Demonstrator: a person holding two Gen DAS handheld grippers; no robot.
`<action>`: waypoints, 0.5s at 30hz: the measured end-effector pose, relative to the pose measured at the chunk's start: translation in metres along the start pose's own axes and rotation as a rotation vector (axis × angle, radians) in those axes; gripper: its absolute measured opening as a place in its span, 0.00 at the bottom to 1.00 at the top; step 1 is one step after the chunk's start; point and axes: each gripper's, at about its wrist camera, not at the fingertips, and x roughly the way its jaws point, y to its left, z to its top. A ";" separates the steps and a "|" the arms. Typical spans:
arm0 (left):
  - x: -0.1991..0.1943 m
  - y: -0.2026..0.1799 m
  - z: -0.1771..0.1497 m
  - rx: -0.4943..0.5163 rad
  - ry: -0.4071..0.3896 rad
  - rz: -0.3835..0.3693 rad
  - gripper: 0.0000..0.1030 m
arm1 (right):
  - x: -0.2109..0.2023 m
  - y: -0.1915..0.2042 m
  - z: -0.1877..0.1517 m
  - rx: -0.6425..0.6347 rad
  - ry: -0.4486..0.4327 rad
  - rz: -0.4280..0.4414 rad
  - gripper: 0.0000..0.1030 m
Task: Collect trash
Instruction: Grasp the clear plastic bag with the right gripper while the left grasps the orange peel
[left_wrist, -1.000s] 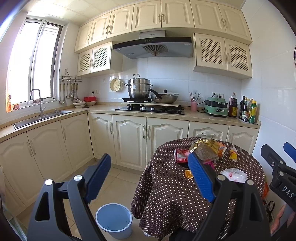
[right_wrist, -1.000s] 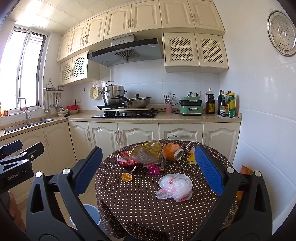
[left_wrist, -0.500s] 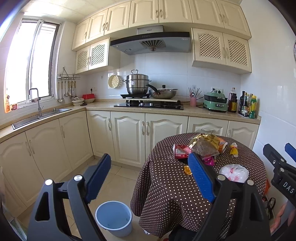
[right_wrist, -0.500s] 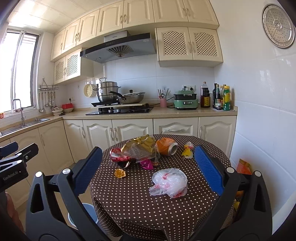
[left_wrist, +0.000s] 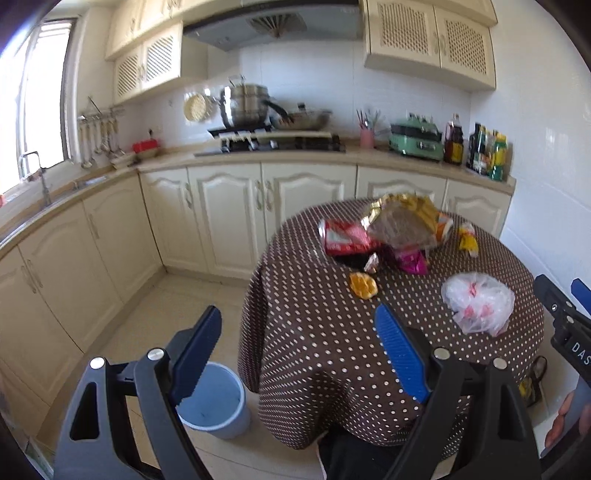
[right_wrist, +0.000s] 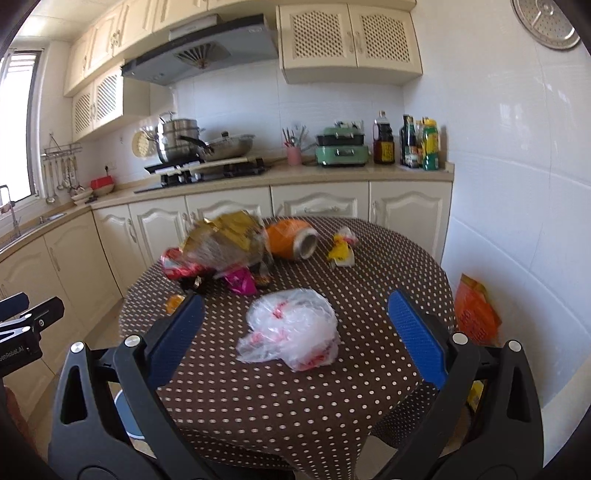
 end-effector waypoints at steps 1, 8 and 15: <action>0.008 -0.003 -0.001 0.006 0.014 -0.002 0.81 | 0.014 -0.005 -0.003 0.007 0.040 -0.007 0.94; 0.063 -0.022 -0.005 0.037 0.118 -0.035 0.81 | 0.076 -0.008 -0.012 0.011 0.210 0.035 0.94; 0.109 -0.028 0.001 0.029 0.201 -0.084 0.81 | 0.120 -0.010 -0.016 0.030 0.319 0.117 0.61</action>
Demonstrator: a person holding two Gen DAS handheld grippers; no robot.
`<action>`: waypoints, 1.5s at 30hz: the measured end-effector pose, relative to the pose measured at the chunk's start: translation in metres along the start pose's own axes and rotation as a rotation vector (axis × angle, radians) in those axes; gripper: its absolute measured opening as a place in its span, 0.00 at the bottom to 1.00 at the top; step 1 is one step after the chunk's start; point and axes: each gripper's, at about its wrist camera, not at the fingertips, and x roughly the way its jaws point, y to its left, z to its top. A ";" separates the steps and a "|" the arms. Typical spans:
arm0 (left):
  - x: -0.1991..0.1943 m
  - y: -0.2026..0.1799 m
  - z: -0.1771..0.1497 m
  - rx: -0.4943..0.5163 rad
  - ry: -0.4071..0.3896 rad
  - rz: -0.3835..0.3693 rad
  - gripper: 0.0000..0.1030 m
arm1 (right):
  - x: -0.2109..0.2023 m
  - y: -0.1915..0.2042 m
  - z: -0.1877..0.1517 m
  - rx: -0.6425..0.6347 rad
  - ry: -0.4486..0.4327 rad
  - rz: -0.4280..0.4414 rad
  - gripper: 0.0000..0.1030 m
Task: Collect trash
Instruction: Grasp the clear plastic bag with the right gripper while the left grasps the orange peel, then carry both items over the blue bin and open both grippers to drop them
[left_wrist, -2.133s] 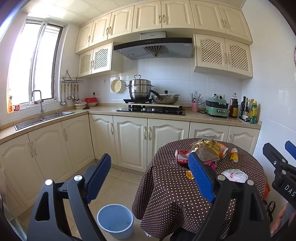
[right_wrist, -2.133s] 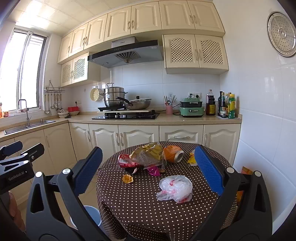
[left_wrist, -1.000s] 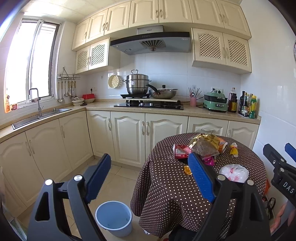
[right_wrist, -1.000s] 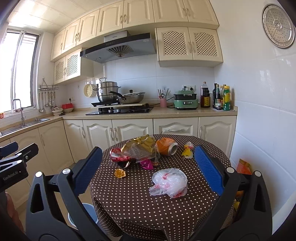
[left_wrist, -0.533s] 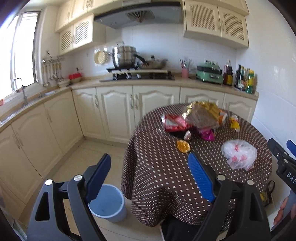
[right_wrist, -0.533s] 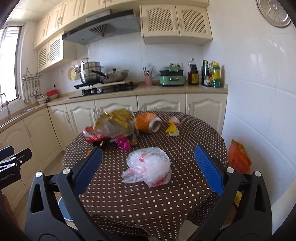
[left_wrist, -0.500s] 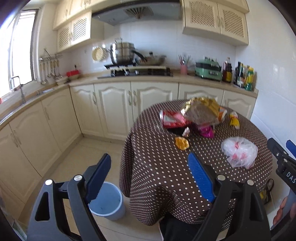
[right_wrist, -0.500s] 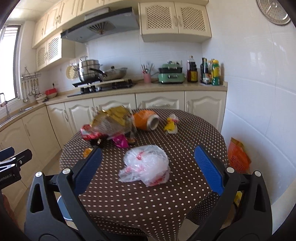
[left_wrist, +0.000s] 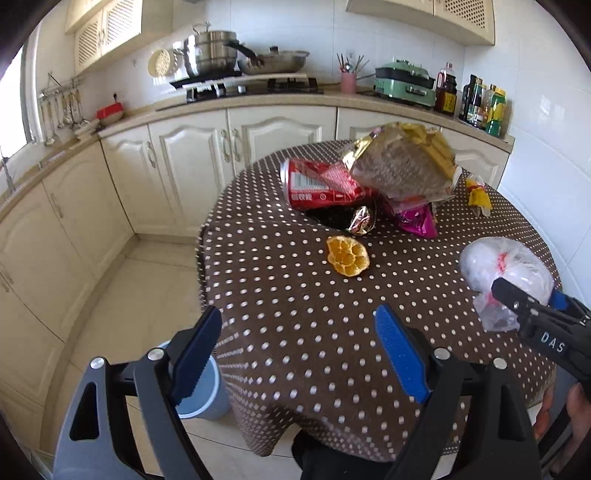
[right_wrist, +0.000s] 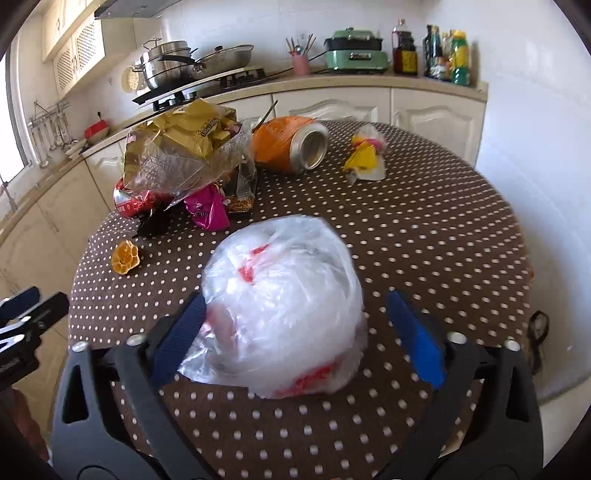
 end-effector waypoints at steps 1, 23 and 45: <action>0.006 -0.001 0.002 -0.002 0.010 -0.011 0.81 | 0.000 -0.001 0.000 0.006 -0.007 0.004 0.59; 0.077 -0.034 0.040 0.054 0.054 -0.031 0.37 | 0.004 0.007 0.028 0.037 -0.103 0.028 0.54; -0.018 0.156 -0.027 -0.274 -0.093 -0.033 0.36 | -0.019 0.220 0.003 -0.300 -0.114 0.342 0.53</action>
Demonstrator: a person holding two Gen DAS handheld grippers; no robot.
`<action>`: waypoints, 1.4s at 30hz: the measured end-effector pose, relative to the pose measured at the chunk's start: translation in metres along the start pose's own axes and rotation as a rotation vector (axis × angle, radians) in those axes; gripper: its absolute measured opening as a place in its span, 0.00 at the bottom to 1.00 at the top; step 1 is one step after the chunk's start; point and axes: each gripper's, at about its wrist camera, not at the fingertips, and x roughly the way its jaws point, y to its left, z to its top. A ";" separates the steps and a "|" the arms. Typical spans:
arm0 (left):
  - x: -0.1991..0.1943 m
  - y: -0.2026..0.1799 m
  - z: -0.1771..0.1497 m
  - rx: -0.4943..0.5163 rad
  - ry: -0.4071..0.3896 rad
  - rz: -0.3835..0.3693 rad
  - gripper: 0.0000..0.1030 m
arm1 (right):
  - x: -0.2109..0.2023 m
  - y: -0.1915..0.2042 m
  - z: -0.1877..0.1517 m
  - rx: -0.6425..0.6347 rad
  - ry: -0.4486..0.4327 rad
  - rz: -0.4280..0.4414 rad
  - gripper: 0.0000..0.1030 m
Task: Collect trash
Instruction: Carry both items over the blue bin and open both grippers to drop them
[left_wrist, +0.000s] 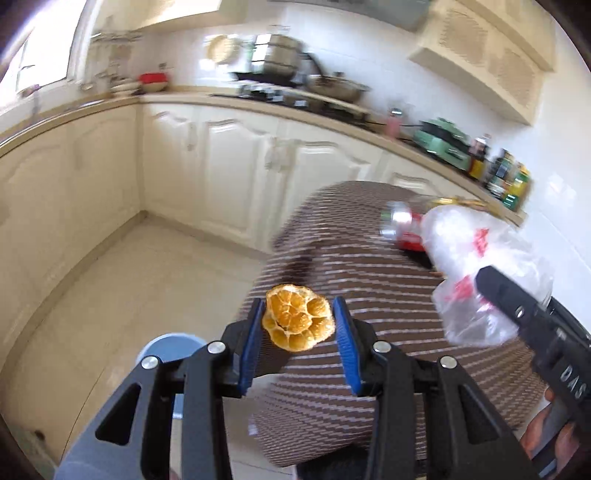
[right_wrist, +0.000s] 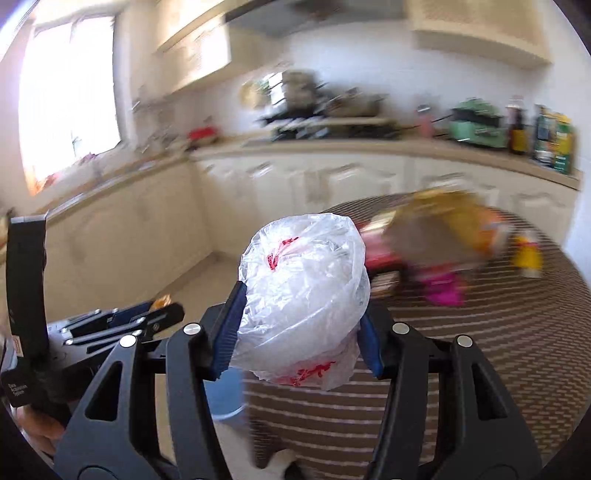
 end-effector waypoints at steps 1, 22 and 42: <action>0.001 0.015 -0.002 -0.022 0.007 0.023 0.36 | 0.016 0.014 -0.003 -0.018 0.029 0.022 0.53; 0.164 0.262 -0.057 -0.342 0.334 0.283 0.36 | 0.352 0.137 -0.099 -0.075 0.540 0.237 0.66; 0.187 0.251 -0.044 -0.320 0.339 0.265 0.44 | 0.303 0.116 -0.066 -0.115 0.343 0.052 0.70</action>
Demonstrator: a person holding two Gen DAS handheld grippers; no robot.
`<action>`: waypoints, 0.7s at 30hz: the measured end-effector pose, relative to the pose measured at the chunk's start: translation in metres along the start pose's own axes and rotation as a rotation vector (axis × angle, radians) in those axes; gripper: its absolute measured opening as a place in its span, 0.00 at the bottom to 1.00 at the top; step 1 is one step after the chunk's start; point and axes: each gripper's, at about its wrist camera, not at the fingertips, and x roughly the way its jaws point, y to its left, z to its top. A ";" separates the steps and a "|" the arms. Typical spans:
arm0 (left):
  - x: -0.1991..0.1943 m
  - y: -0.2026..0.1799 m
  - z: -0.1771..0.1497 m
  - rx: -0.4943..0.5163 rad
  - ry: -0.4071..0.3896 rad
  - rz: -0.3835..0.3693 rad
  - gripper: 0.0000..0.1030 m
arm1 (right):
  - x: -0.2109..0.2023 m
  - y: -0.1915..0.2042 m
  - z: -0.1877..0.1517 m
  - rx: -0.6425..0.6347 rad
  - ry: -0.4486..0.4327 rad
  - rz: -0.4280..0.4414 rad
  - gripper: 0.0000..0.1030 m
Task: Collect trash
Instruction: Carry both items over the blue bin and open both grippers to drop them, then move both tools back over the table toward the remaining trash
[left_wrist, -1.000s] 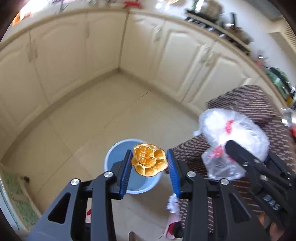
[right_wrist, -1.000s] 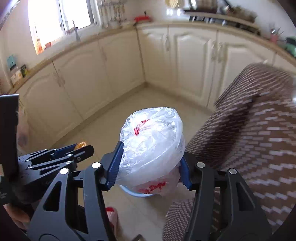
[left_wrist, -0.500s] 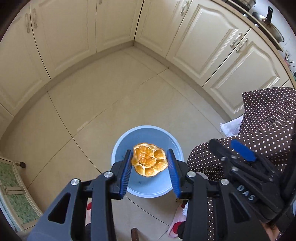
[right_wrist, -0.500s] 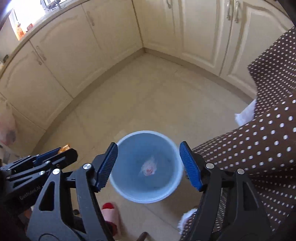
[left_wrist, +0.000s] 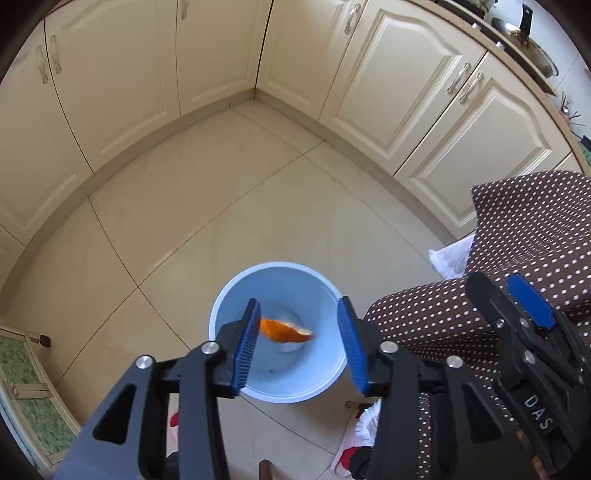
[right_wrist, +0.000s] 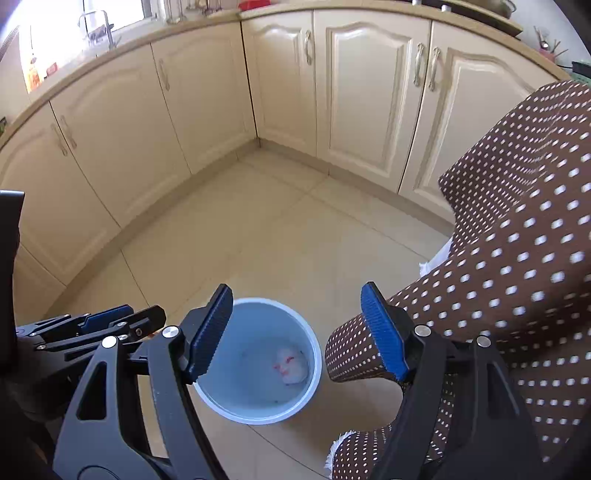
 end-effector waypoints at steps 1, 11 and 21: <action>-0.005 -0.001 0.000 0.001 -0.007 0.000 0.44 | -0.005 0.001 0.000 0.003 -0.005 0.003 0.70; -0.074 -0.020 -0.005 0.026 -0.100 -0.030 0.44 | -0.075 -0.003 0.008 0.009 -0.108 0.011 0.70; -0.199 -0.093 -0.036 0.159 -0.309 -0.135 0.53 | -0.216 -0.032 0.007 0.041 -0.341 -0.062 0.72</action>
